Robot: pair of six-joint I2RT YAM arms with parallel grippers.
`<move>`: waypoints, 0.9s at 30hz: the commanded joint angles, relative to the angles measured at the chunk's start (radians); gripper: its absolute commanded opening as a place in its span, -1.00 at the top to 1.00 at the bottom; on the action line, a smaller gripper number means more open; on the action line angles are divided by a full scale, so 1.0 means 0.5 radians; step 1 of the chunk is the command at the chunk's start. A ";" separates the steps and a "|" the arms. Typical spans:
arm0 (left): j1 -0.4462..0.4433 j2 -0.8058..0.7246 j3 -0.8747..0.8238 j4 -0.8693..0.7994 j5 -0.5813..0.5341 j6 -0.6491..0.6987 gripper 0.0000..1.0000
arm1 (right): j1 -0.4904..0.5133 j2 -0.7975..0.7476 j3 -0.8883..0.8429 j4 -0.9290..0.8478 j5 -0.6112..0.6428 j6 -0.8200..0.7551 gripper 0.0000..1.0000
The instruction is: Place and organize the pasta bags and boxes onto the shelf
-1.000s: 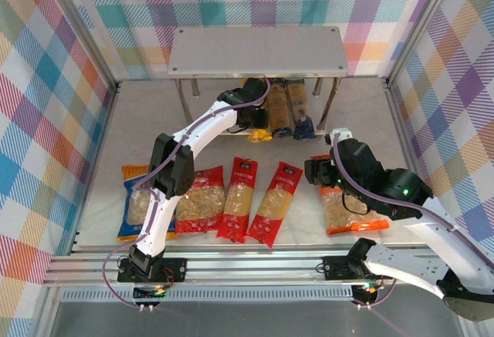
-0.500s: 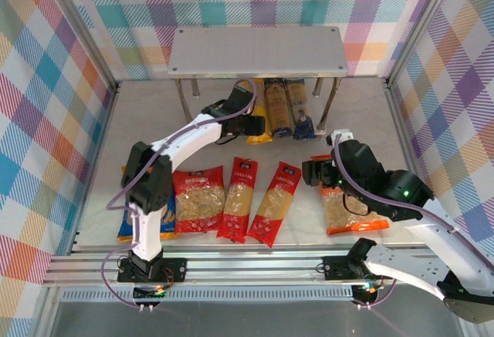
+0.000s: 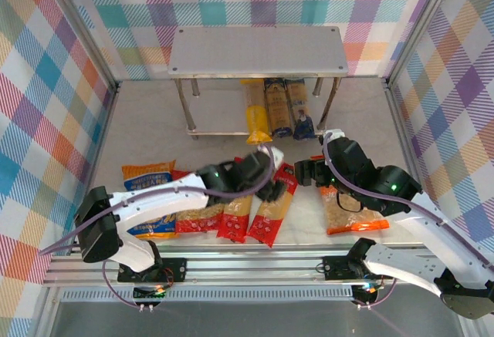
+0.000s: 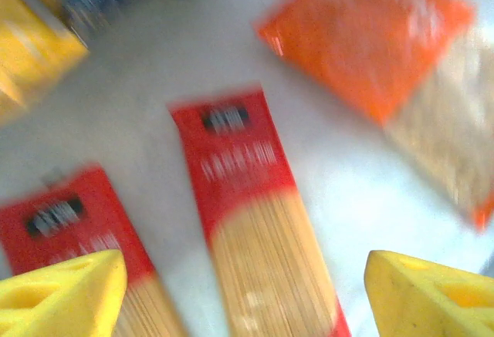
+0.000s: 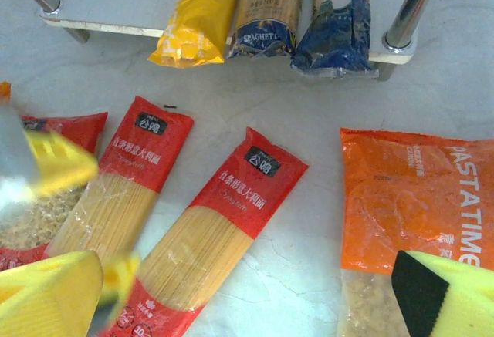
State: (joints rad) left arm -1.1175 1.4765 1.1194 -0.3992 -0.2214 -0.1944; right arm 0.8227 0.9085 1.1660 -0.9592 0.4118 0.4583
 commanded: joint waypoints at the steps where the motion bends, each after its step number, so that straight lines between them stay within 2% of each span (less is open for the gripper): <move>1: -0.098 -0.035 -0.130 -0.099 0.022 -0.206 -0.62 | -0.022 -0.061 -0.023 0.063 -0.043 0.038 -0.95; 6: -0.228 0.033 -0.210 -0.096 0.071 -0.349 -0.69 | -0.022 -0.086 -0.034 0.084 -0.072 0.080 -0.98; 12: -0.293 0.194 -0.227 -0.030 0.218 -0.410 -1.00 | -0.022 -0.091 -0.037 0.081 -0.102 0.102 -0.98; 15: -0.291 0.275 -0.230 -0.002 0.262 -0.431 -1.00 | -0.022 -0.113 -0.049 0.091 -0.112 0.112 -0.98; 27: -0.292 0.576 -0.055 -0.256 0.200 -0.433 -1.00 | -0.024 -0.176 -0.069 0.099 -0.075 0.126 -0.98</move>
State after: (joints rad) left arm -1.2560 1.7451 1.0611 -0.4751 -0.1146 -0.4004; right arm 0.8169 0.8322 1.1404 -0.9249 0.3664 0.5091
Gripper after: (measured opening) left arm 0.998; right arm 0.990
